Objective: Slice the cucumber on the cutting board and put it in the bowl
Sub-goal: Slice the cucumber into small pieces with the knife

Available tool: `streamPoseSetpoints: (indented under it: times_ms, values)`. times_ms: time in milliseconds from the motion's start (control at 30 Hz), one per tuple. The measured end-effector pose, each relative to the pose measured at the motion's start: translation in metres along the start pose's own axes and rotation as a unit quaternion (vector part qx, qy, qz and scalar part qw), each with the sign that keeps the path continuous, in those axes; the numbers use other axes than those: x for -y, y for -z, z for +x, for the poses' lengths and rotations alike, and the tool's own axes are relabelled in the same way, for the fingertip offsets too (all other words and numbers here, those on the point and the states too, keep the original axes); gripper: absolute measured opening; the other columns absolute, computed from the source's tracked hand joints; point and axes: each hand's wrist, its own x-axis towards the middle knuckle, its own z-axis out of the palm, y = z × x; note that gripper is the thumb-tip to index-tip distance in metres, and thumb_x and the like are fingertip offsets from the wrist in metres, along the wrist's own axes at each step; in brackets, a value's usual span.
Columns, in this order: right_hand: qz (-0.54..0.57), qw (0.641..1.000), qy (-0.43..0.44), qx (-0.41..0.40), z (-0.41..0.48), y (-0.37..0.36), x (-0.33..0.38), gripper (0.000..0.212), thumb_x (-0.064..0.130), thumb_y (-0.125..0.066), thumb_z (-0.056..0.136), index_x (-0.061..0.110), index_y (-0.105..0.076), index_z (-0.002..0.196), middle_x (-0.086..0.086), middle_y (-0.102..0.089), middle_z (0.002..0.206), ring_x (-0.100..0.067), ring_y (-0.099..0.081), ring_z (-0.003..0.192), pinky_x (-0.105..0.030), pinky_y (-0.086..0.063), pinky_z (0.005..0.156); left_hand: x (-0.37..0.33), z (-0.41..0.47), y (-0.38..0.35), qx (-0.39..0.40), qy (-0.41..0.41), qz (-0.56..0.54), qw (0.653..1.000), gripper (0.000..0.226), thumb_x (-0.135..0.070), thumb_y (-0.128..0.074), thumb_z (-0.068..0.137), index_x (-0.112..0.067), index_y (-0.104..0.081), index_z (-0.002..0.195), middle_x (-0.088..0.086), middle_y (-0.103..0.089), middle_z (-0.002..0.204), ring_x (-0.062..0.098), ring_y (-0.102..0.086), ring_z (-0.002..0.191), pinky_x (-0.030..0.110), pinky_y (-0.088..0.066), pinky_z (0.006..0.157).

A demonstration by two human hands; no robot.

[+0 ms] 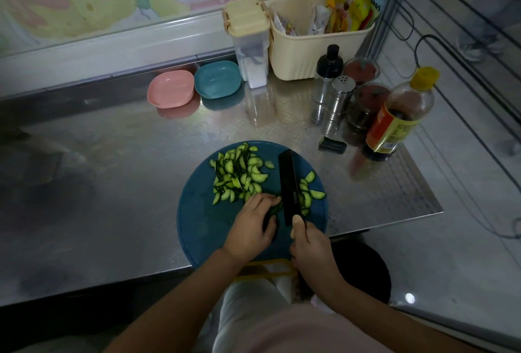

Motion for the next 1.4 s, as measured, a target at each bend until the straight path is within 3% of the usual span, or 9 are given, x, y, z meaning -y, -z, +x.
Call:
streamPoseSetpoints:
  times_ms: [200, 300, 467, 600, 867, 1267, 1400]
  values:
    - [-0.051, 0.998, 0.028, -0.009, -0.004, -0.001, 0.007, 0.037, 0.032, -0.033, 0.101, 0.02, -0.042, 0.067, 0.004, -0.04, 0.052, -0.011, -0.04, 0.048, -0.033, -0.033, 0.053, 0.0, 0.0, 0.0, -0.006, 0.0, 0.0, 1.0, 0.038, -0.02, -0.045, 0.087, -0.008, -0.057, 0.12, 0.004, -0.055, 0.112, 0.012, -0.048, 0.107, 0.018, -0.037, 0.095]
    - [-0.092, 0.995, 0.031, -0.02, -0.002, -0.005, 0.01, 0.034, 0.031, -0.03, 0.101, 0.019, -0.043, 0.072, 0.002, -0.045, 0.059, -0.011, -0.045, 0.053, -0.021, -0.032, 0.05, 0.0, 0.001, 0.001, -0.003, -0.004, 0.003, 1.0, 0.038, -0.019, -0.045, 0.086, -0.008, -0.057, 0.121, 0.004, -0.055, 0.112, 0.013, -0.048, 0.108, 0.02, -0.037, 0.095]
    - [-0.09, 0.995, 0.01, -0.029, 0.003, -0.015, 0.01, 0.034, 0.032, -0.028, 0.101, 0.012, -0.049, 0.085, 0.004, -0.048, 0.064, -0.007, -0.048, 0.058, -0.016, -0.035, 0.05, 0.0, 0.0, 0.001, 0.002, -0.006, 0.003, 1.0, 0.038, -0.017, -0.046, 0.086, -0.008, -0.057, 0.122, 0.004, -0.056, 0.113, 0.013, -0.048, 0.109, 0.022, -0.039, 0.095]
    - [-0.072, 0.997, -0.006, -0.037, 0.003, -0.017, 0.01, 0.037, 0.035, -0.026, 0.101, 0.012, -0.051, 0.085, 0.002, -0.05, 0.065, -0.012, -0.05, 0.06, -0.016, -0.033, 0.049, 0.002, -0.001, 0.001, 0.003, -0.006, 0.003, 1.0, 0.036, -0.015, -0.048, 0.087, -0.009, -0.057, 0.121, 0.003, -0.056, 0.114, 0.013, -0.047, 0.11, 0.023, -0.039, 0.096]
    - [-0.022, 0.999, -0.011, -0.035, 0.002, -0.01, 0.004, 0.037, 0.038, -0.03, 0.1, 0.021, -0.045, 0.071, 0.002, -0.043, 0.057, -0.015, -0.043, 0.053, -0.034, -0.036, 0.057, 0.0, 0.0, 0.002, 0.007, -0.01, -0.004, 1.0, 0.035, -0.02, -0.046, 0.086, -0.009, -0.059, 0.116, 0.004, -0.057, 0.113, 0.012, -0.048, 0.11, 0.022, -0.038, 0.096]
    - [-0.036, 0.999, 0.011, -0.022, -0.011, -0.005, 0.006, 0.038, 0.035, -0.032, 0.101, 0.017, -0.046, 0.07, 0.0, -0.044, 0.054, -0.014, -0.044, 0.05, -0.031, -0.033, 0.054, -0.001, -0.002, 0.002, 0.007, -0.008, -0.003, 1.0, 0.033, -0.021, -0.046, 0.086, -0.007, -0.059, 0.114, 0.006, -0.057, 0.111, 0.013, -0.049, 0.107, 0.021, -0.039, 0.094]
    - [-0.053, 0.998, 0.013, -0.028, -0.011, -0.007, 0.008, 0.038, 0.035, -0.031, 0.1, 0.015, -0.046, 0.071, -0.005, -0.047, 0.058, -0.017, -0.047, 0.054, -0.031, -0.035, 0.055, -0.001, -0.002, 0.001, 0.004, -0.009, 0.0, 1.0, 0.03, -0.012, -0.053, 0.085, -0.007, -0.059, 0.114, 0.007, -0.057, 0.111, 0.014, -0.049, 0.107, 0.019, -0.038, 0.095]
